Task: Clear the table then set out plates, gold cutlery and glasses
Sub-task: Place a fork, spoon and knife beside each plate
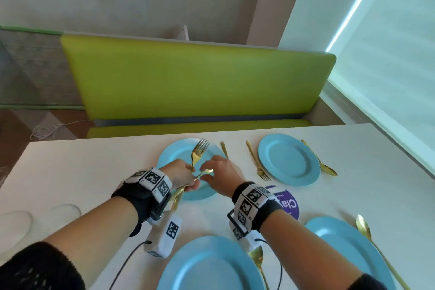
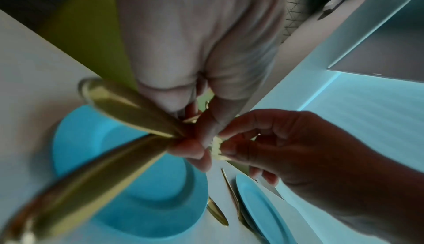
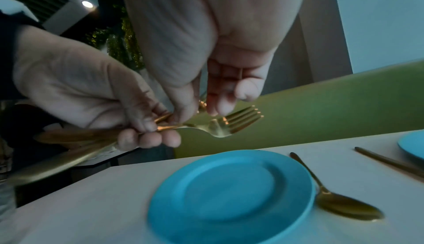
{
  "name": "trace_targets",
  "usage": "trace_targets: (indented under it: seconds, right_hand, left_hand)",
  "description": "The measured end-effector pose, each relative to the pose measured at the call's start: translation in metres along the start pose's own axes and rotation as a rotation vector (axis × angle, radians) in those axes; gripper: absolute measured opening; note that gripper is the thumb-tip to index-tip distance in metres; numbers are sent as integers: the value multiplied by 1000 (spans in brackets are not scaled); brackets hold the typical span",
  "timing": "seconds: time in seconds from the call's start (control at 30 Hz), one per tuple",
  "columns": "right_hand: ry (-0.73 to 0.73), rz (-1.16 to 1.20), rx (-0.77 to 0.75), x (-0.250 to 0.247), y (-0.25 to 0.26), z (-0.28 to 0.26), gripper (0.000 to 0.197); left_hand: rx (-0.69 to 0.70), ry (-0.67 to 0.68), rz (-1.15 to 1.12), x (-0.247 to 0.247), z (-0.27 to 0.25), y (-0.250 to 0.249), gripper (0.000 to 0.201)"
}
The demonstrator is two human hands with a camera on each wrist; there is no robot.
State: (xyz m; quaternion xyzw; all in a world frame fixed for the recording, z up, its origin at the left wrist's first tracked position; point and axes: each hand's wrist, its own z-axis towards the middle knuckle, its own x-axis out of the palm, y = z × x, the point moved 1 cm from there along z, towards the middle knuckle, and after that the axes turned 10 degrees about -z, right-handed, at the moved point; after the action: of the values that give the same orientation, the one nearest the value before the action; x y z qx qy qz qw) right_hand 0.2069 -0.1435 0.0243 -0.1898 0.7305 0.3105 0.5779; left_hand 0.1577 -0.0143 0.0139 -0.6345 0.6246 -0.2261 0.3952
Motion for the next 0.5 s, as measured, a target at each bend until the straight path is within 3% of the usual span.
trace_targets:
  seconds: [0.37,0.5]
  right_hand:
    - [76,-90,53,13,104,-47,21]
    - [94,-80,90,23,110,-42,19]
  left_hand:
    - [17,319,178,-61,-60,42,18]
    - [10,264,111,-78,-62,48,2]
